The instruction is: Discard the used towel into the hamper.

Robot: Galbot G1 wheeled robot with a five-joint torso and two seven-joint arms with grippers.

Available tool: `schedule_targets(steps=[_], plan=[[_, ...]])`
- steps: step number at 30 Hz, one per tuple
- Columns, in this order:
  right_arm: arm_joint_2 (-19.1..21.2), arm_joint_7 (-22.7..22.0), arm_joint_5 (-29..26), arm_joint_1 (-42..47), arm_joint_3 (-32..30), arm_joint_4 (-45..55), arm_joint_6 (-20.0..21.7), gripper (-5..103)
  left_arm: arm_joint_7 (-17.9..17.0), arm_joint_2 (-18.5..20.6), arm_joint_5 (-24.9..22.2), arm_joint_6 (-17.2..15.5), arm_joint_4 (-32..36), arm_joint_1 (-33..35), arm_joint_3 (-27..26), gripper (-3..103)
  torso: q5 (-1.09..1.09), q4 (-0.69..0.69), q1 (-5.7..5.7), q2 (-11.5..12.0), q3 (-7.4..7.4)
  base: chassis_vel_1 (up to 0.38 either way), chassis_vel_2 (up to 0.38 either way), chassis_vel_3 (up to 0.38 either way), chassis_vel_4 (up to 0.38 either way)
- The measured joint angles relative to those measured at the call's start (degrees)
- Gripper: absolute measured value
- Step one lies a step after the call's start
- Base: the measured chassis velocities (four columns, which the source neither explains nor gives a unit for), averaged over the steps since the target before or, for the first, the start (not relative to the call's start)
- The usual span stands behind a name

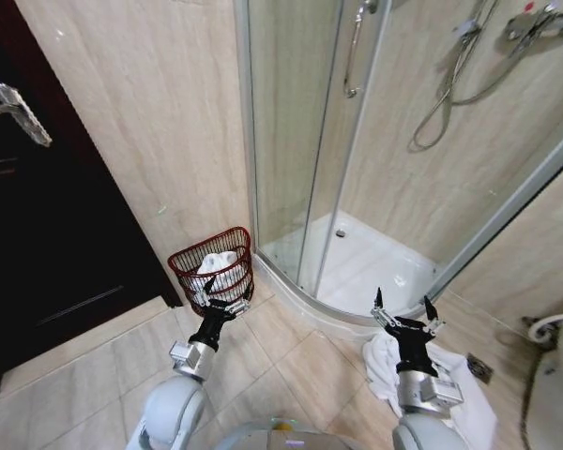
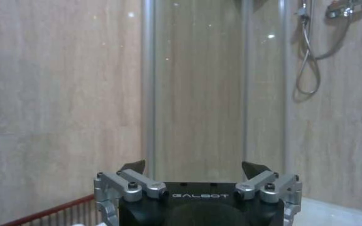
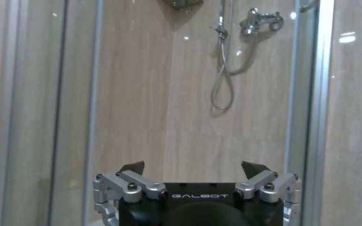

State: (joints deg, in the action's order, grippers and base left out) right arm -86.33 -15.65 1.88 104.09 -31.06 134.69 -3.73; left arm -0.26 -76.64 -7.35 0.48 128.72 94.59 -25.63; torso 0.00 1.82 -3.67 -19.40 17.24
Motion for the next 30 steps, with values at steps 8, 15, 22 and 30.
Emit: schedule_targets(steps=[8,15,22,30], plan=[[-0.2,0.0,0.0,-0.1,0.0,-0.1,0.0,100,0.0,0.2,0.2,-0.1,-0.4,-0.6,0.3,100,0.00,0.01,0.00,0.0,0.00,-0.114,-0.172,0.116,0.181],[-0.2,-0.2,-0.2,-0.3,0.0,-0.1,0.1,100,-0.2,0.1,0.3,-0.4,-0.4,-0.8,0.1,100,0.00,0.00,-0.01,0.0,0.00,-0.114,-0.175,0.083,0.166],[-0.2,-0.3,-0.3,0.0,0.2,-0.3,-0.2,100,-0.4,-0.1,0.3,-0.3,-0.4,-0.4,-0.1,100,0.00,0.00,0.00,0.0,0.00,-0.145,-0.208,0.063,0.131],[0.5,-0.6,-3.0,-0.1,-1.1,-1.1,0.0,100,-1.6,-0.2,-0.1,0.2,-0.4,-0.5,0.8,100,-0.01,-0.02,0.00,0.0,0.00,-0.118,-0.158,0.032,0.060]])
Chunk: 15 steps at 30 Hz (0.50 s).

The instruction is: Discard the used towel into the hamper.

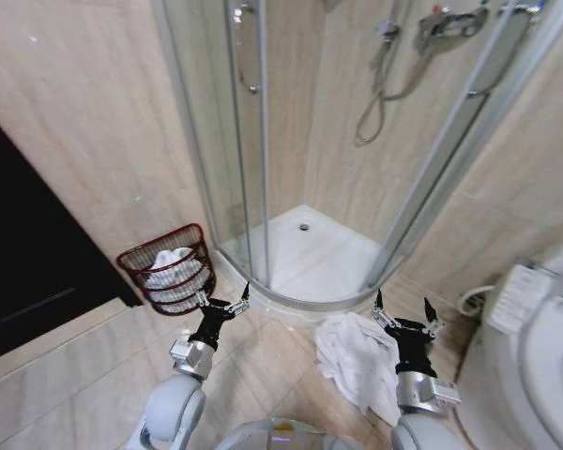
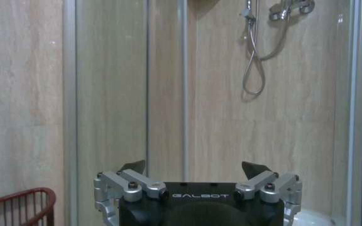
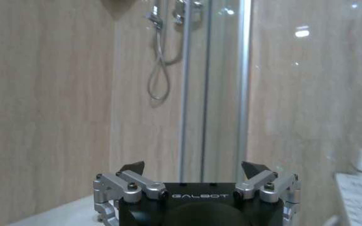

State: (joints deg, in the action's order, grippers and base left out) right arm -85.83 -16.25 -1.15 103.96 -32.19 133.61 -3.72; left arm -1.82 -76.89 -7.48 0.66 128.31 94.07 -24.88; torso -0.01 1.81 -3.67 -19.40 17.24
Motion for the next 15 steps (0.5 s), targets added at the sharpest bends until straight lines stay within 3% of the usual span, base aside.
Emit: schedule_targets(steps=[6,7,8,11,13,15], plan=[[0.6,1.4,-4.7,-0.5,-3.8,-2.9,2.8,100,-0.7,0.0,0.0,0.0,0.1,0.0,0.5,100,0.02,0.03,0.00,0.0,0.00,0.000,0.000,0.000,0.000],[0.1,5.6,-6.2,-1.0,-6.7,-5.5,4.6,100,-0.8,0.0,0.1,0.0,0.0,0.1,0.6,100,0.01,0.03,0.00,0.0,0.00,0.000,0.000,0.000,0.000],[0.1,5.6,-6.2,-1.0,-6.7,-5.5,4.6,100,-0.8,0.0,0.1,0.0,0.0,0.1,0.6,100,0.01,0.03,0.00,0.0,0.00,0.000,0.000,0.000,0.000],[-0.4,13.3,-10.1,-2.7,-12.0,-11.2,9.2,100,-0.8,0.2,0.2,0.0,-0.3,0.2,0.6,100,0.01,0.00,0.00,0.0,0.00,0.000,0.000,0.000,0.000],[0.2,13.2,-11.3,-3.2,-12.2,-12.7,10.0,100,-0.8,0.2,0.3,0.1,-0.3,0.1,0.6,100,0.00,0.01,0.00,0.0,0.00,0.000,0.000,0.000,0.000],[2.0,12.8,-14.6,-5.2,-12.6,-17.7,14.1,100,-0.8,0.2,0.3,0.5,-0.5,0.3,0.6,100,0.00,0.02,0.00,0.0,0.00,0.000,0.000,0.000,0.000]])
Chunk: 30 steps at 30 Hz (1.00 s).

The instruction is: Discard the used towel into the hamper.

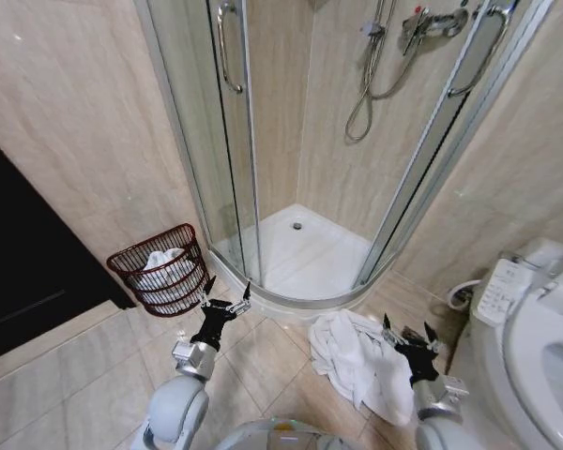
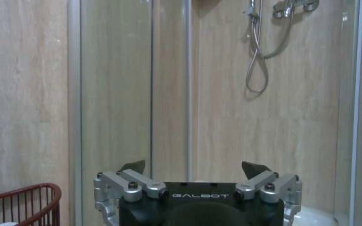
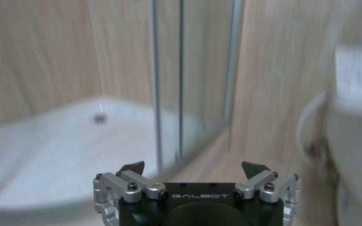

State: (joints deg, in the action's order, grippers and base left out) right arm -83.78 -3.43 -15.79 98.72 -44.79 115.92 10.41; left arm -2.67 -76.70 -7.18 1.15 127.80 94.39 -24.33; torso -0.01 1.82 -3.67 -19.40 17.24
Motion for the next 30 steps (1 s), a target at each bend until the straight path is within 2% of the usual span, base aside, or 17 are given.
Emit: schedule_targets(steps=[2,4,9,10,12,16,17,19,20,22,24,25,28,30], plan=[[1.0,0.4,-1.4,-0.6,0.0,-1.6,1.2,100,0.0,0.0,0.0,0.2,-0.1,0.2,-0.1,100,0.00,0.00,0.00,0.0,0.00,0.000,0.000,0.000,0.000],[3.6,3.0,-3.7,-2.4,0.3,-5.7,3.4,100,0.2,0.4,0.1,0.8,-0.1,0.7,-0.6,100,0.01,0.00,0.00,0.0,0.00,0.000,0.000,0.000,0.000],[6.4,6.9,-3.0,-6.2,1.2,-12.3,5.7,100,0.5,0.9,-0.1,1.5,-0.1,1.5,-2.1,100,0.01,0.00,0.00,0.0,0.00,0.000,0.000,0.000,0.000],[7.6,8.1,-2.6,-9.4,2.5,-17.0,8.2,100,0.9,0.9,-0.6,1.8,0.0,1.9,-3.7,100,0.01,0.00,0.00,0.0,0.00,0.000,0.000,0.000,0.000],[7.9,8.8,-2.4,-11.8,3.5,-20.3,9.5,100,1.1,0.9,-1.0,2.0,0.1,2.3,-4.8,100,0.00,0.01,0.00,0.0,0.00,0.000,0.000,0.000,0.000],[8.5,14.4,-2.1,-17.0,5.5,-27.9,14.0,100,1.5,0.9,-1.9,2.9,0.5,3.7,-7.5,100,0.01,0.00,0.00,0.0,0.00,0.000,0.000,0.000,0.000],[8.5,14.4,-2.1,-17.0,5.5,-27.9,14.0,100,1.5,0.9,-1.9,2.9,0.5,3.7,-7.5,100,0.01,0.00,0.00,0.0,0.00,0.000,0.000,0.000,0.000],[8.6,16.5,-1.9,-19.1,6.3,-30.7,17.3,100,1.6,0.7,-2.2,3.6,0.5,4.3,-8.8,100,0.01,0.00,0.00,0.0,0.00,0.000,0.000,0.000,0.000],[8.6,16.5,-1.9,-19.1,6.3,-30.7,17.3,100,1.6,0.7,-2.2,3.6,0.5,4.3,-8.8,100,0.01,0.00,0.00,0.0,0.00,0.000,0.000,0.000,0.000],[8.2,15.9,-0.9,-20.6,6.8,-32.8,20.2,100,1.7,0.5,-2.7,4.1,0.5,4.9,-10.1,100,0.02,0.00,-0.01,0.0,0.00,0.000,0.000,0.000,0.000],[7.7,12.8,-0.8,-20.9,7.1,-32.9,21.6,100,2.0,0.5,-3.3,4.4,0.4,5.1,-11.0,100,0.01,0.01,0.00,0.0,0.00,0.000,0.000,0.000,0.000],[7.7,12.8,-0.8,-20.9,7.1,-32.9,21.6,100,2.0,0.5,-3.3,4.4,0.4,5.1,-11.0,100,0.01,0.01,0.00,0.0,0.00,0.000,0.000,0.000,0.000],[7.0,6.6,-0.1,-20.4,7.7,-33.1,21.1,100,2.2,0.7,-4.0,4.8,-0.7,4.8,-11.4,100,0.03,-0.01,0.00,0.0,0.00,0.000,0.000,0.000,0.000],[6.8,4.9,0.5,-20.5,7.8,-33.4,20.7,100,2.4,0.9,-4.2,4.8,-1.0,4.6,-11.4,100,0.02,-0.01,0.00,0.0,0.00,0.000,0.000,0.000,0.000]])
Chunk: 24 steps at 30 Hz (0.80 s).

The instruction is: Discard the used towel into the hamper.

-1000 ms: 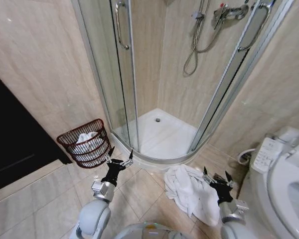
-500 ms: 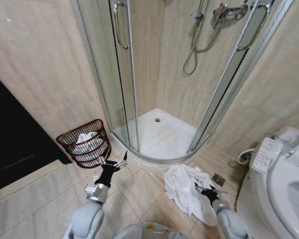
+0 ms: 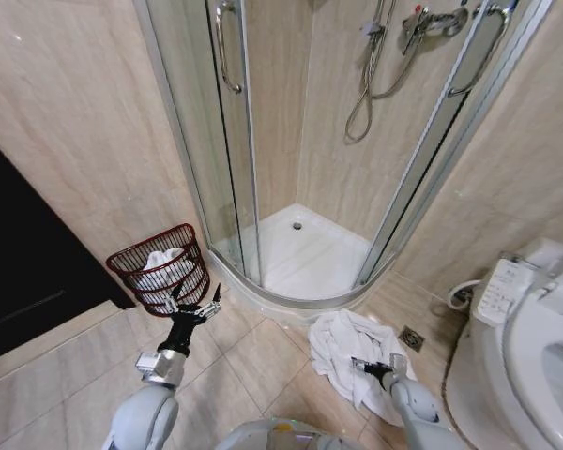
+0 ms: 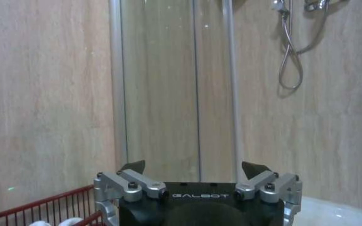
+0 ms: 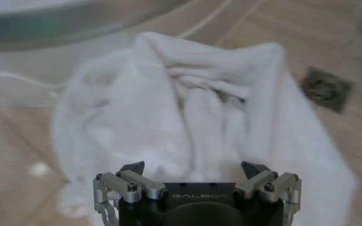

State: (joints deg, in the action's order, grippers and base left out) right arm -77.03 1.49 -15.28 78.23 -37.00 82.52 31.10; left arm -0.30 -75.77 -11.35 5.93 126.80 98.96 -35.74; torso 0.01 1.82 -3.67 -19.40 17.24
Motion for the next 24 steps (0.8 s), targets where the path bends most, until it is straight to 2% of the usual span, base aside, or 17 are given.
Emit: schedule_targets(steps=[2,7,19,24], plan=[[-0.4,-1.3,0.6,-0.2,0.0,-0.6,0.1,100,0.8,0.4,-0.2,0.0,-0.5,-0.4,0.1,100,-0.01,0.00,0.00,0.0,0.00,0.000,0.000,0.000,0.000],[-0.9,-0.7,2.7,-1.4,-0.6,-2.9,0.3,100,2.0,1.0,-0.2,-0.7,-1.1,-1.7,1.0,100,-0.01,0.00,0.00,0.0,0.00,0.000,0.000,0.000,0.000],[-1.3,4.7,9.1,-12.1,-1.9,-17.4,-4.0,100,2.1,1.3,0.3,-2.2,-1.0,-2.6,2.4,100,-0.01,0.02,0.00,0.0,0.00,0.000,0.000,0.000,0.000],[-1.9,6.7,9.7,-14.4,-1.9,-20.4,-4.6,100,2.1,1.5,0.3,-2.6,-0.8,-2.8,2.4,100,-0.01,0.01,0.00,0.0,0.00,0.000,0.000,0.000,0.000]])
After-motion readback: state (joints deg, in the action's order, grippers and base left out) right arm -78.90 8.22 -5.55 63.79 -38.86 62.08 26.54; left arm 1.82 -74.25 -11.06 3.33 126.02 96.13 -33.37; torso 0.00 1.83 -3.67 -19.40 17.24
